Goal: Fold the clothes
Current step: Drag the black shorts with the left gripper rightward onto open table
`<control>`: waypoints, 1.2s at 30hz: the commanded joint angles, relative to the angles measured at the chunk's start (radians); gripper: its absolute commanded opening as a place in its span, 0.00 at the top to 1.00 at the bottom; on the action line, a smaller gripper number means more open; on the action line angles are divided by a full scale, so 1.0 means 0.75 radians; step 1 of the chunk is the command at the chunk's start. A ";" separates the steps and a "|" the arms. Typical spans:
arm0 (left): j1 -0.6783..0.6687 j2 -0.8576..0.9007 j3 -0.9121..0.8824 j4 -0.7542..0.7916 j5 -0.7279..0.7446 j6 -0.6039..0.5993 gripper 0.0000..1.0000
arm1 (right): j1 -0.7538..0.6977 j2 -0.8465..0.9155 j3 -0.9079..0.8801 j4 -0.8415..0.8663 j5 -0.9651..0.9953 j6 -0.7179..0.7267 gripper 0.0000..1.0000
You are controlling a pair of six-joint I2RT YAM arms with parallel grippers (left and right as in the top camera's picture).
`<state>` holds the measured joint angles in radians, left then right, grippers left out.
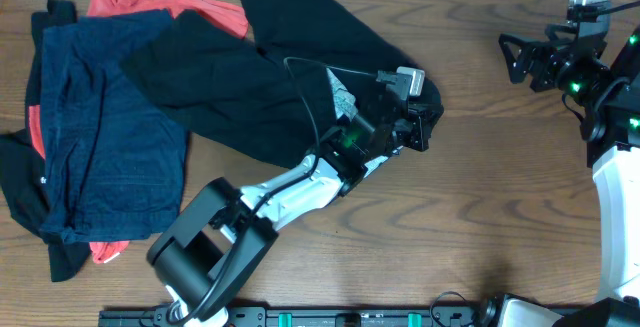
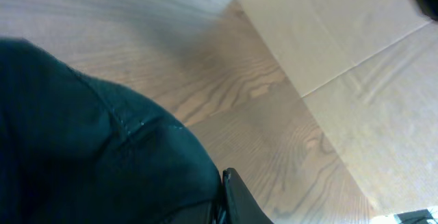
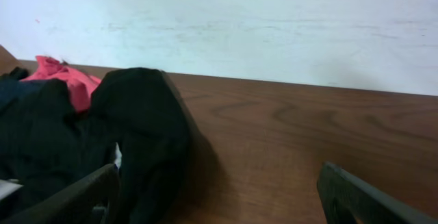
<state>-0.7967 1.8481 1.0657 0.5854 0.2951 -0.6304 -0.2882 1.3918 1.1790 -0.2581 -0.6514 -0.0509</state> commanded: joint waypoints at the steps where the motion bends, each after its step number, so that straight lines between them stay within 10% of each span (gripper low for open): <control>1: -0.005 -0.131 0.046 -0.016 0.044 0.097 0.90 | -0.024 -0.018 0.024 -0.001 -0.006 0.017 0.10; 13: -0.218 -0.119 0.066 -0.039 -0.183 0.228 0.85 | -0.118 -0.018 0.024 -0.005 -0.019 0.076 0.10; 21: -0.291 -0.109 0.068 -0.076 -0.255 0.258 0.02 | -0.158 -0.018 0.024 -0.006 -0.047 0.077 0.09; 36: 0.089 -0.259 0.071 -0.595 -0.274 0.462 0.02 | -0.158 -0.018 0.024 -0.025 -0.050 0.077 0.08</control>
<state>-0.7784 1.6482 1.0988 0.1570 0.1017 -0.3565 -0.3981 1.3918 1.1790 -0.2687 -0.6746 -0.0071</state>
